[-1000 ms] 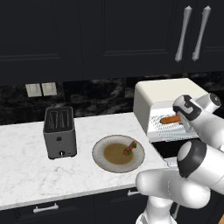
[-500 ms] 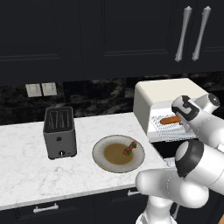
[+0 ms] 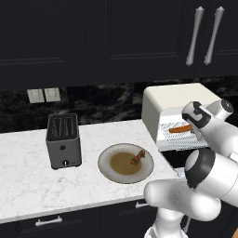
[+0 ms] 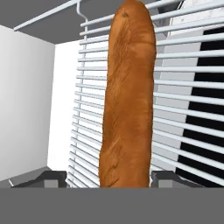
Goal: Pick up the kebab skewer and baguette bread, and place them inside the toaster oven. Close the toaster oven door and start by setting the timer.
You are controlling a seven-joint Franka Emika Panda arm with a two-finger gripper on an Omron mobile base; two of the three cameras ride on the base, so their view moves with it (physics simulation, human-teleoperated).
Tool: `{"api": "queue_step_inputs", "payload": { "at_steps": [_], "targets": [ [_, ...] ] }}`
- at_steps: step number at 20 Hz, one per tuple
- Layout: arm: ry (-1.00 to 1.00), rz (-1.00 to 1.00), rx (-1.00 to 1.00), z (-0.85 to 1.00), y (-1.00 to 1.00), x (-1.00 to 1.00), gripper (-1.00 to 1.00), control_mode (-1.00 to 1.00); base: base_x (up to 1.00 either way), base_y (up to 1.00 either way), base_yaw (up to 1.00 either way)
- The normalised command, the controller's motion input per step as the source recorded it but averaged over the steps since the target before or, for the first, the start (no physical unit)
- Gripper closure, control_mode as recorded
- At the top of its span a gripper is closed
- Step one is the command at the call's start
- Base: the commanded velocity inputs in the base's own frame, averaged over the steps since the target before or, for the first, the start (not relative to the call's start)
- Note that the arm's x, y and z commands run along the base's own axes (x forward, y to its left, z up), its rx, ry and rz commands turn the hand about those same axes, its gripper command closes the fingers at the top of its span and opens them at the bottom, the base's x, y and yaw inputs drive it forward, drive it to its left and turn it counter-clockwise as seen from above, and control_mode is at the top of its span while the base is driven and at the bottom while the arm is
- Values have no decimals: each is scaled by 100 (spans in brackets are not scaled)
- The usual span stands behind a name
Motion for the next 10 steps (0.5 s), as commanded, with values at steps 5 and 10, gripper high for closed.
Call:
{"api": "queue_step_inputs", "payload": {
  "at_steps": [5, 10],
  "targets": [
    [0, 0, 0, 0, 0, 12, -100, -100, 0, 0, 0],
    [0, 0, 0, 14, 0, 0, -100, -100, 0, 0, 0]
  ]
}}
